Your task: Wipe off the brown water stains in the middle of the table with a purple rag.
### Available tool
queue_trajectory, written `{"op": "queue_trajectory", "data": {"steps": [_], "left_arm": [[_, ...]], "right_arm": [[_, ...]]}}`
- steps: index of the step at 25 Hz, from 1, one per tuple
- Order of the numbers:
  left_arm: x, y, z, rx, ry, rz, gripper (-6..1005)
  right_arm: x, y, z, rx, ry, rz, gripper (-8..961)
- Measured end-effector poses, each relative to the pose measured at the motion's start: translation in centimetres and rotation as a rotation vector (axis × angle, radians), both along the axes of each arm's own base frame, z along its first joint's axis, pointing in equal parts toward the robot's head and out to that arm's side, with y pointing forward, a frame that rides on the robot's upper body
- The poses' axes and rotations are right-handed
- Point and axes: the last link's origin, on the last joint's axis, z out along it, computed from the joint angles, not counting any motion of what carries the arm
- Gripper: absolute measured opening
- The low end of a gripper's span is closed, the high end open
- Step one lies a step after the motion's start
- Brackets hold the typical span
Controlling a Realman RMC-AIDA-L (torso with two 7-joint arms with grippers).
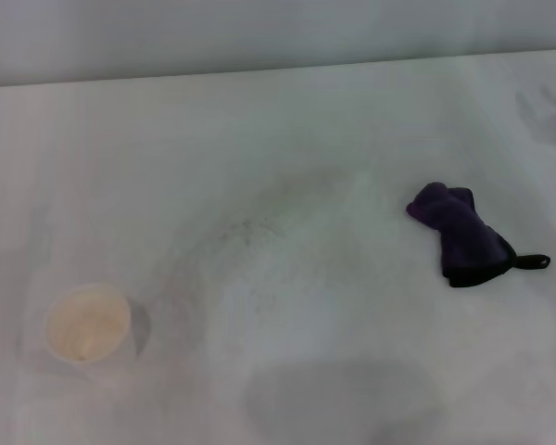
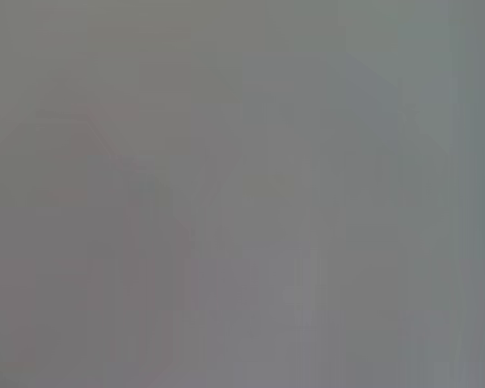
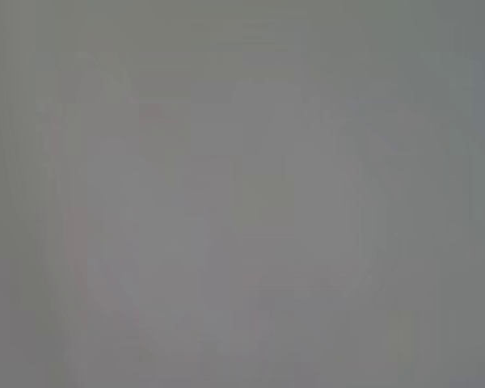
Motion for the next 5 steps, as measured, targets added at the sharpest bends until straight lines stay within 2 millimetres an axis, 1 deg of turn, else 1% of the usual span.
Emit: {"op": "queue_trajectory", "data": {"steps": [5], "left_arm": [[-0.2,-0.3,-0.1,0.017,-0.019,0.022,861]], "right_arm": [[1.2,-2.2,-1.0,0.143,-0.042,0.050,445]]}}
